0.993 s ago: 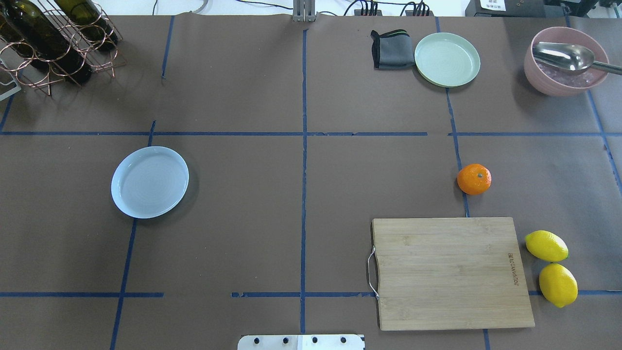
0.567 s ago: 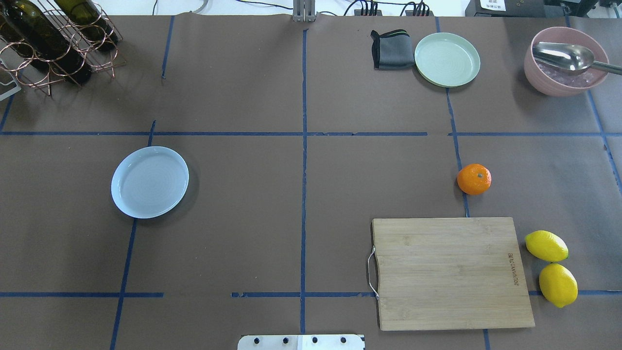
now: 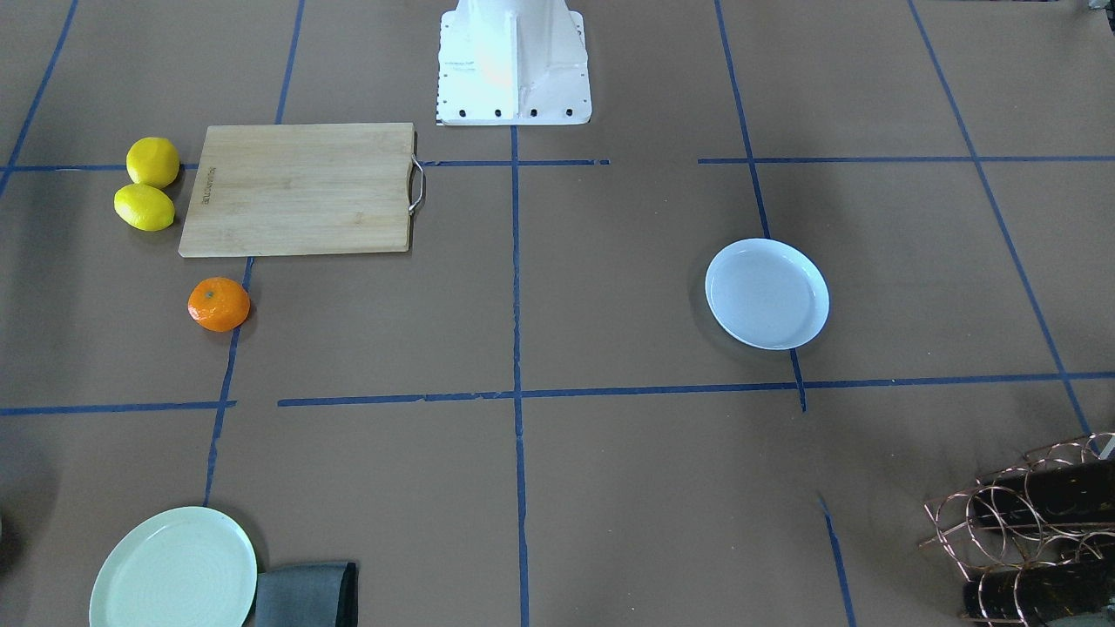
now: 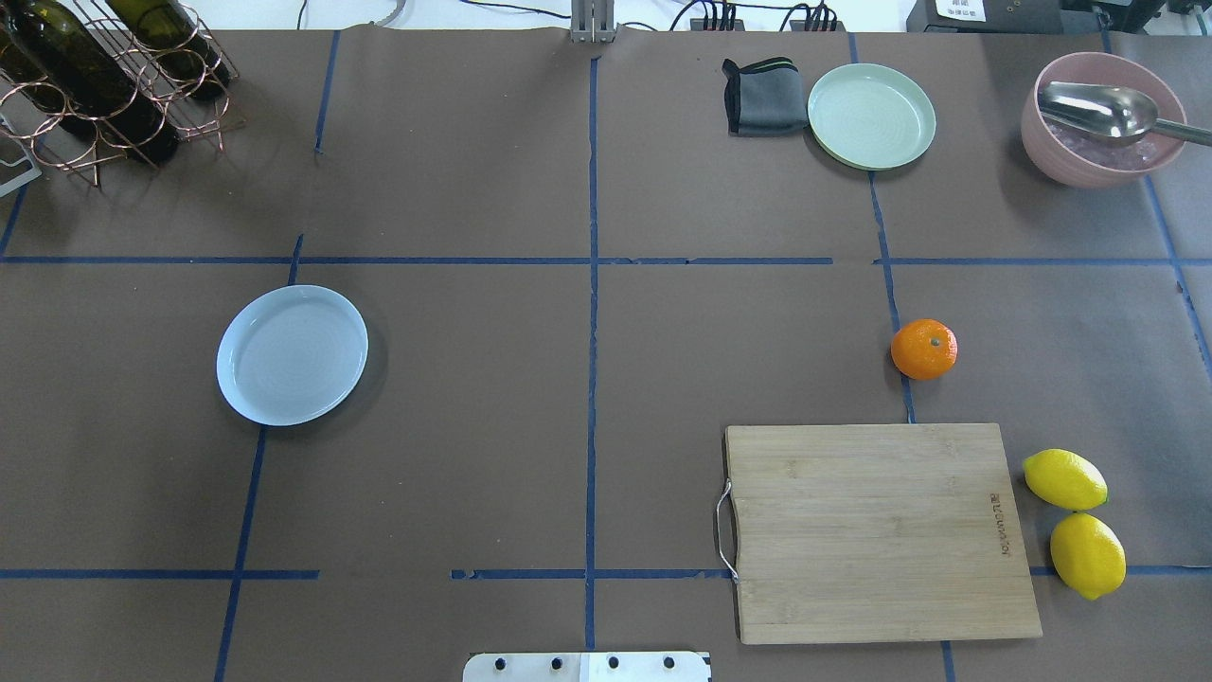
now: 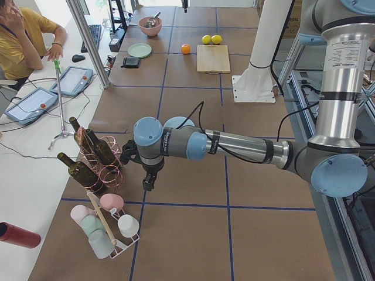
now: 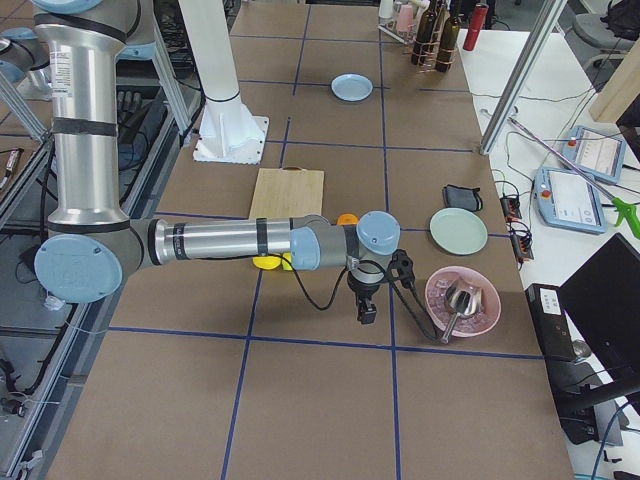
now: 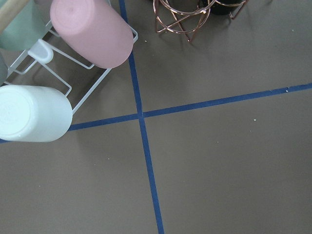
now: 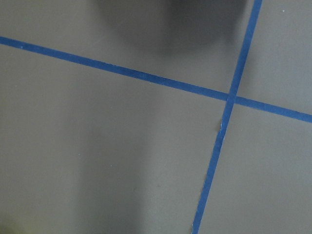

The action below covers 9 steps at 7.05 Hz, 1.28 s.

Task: Pick orange to plate

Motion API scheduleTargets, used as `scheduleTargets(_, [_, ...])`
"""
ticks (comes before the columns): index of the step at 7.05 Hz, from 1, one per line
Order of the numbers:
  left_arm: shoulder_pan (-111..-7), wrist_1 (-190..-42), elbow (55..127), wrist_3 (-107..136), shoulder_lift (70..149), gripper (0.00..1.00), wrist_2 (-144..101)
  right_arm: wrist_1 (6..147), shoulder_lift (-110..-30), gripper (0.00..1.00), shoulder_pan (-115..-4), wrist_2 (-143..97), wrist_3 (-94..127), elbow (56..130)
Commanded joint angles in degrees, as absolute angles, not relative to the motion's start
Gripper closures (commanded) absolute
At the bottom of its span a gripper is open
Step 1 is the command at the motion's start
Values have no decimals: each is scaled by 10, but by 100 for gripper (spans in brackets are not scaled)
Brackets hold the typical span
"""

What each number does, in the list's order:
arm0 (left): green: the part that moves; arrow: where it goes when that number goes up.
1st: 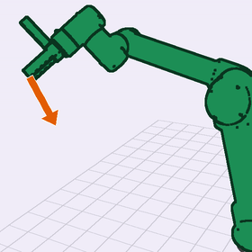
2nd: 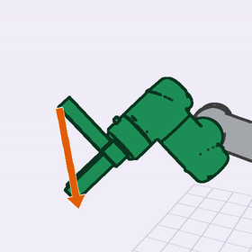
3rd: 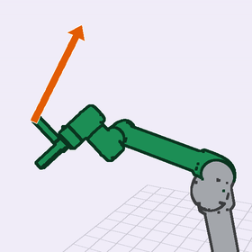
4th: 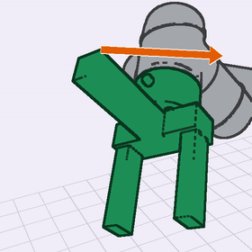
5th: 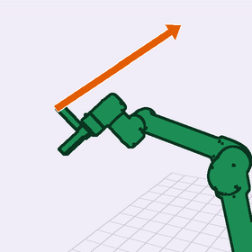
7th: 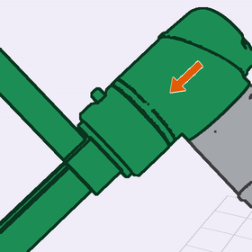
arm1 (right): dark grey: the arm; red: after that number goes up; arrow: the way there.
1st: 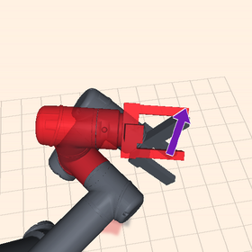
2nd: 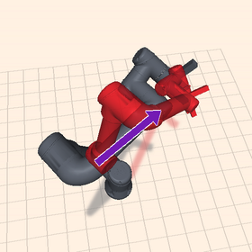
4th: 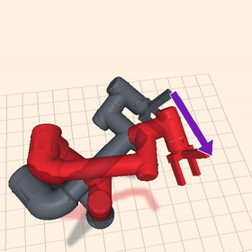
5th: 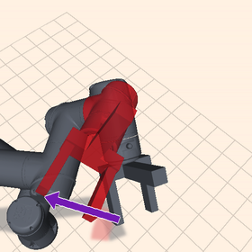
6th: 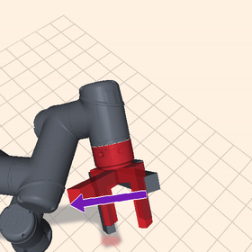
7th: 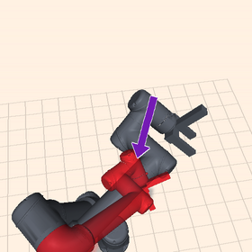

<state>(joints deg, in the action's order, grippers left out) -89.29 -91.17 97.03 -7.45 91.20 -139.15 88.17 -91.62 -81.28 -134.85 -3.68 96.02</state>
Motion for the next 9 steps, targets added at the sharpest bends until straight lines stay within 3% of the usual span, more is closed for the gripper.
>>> scheduleTargets(1, [-824,-998,958,-59,911,0,-1445,875,-915,0,-806,-1348,-36,964])
scheduleTargets(5, [-584,-1259,947,416,912,0,-1344,875,-915,0,-803,-1356,-37,972])
scheduleTargets(9, [-512,-1288,908,514,944,0,-1290,853,-917,0,-801,-1358,-31,973])
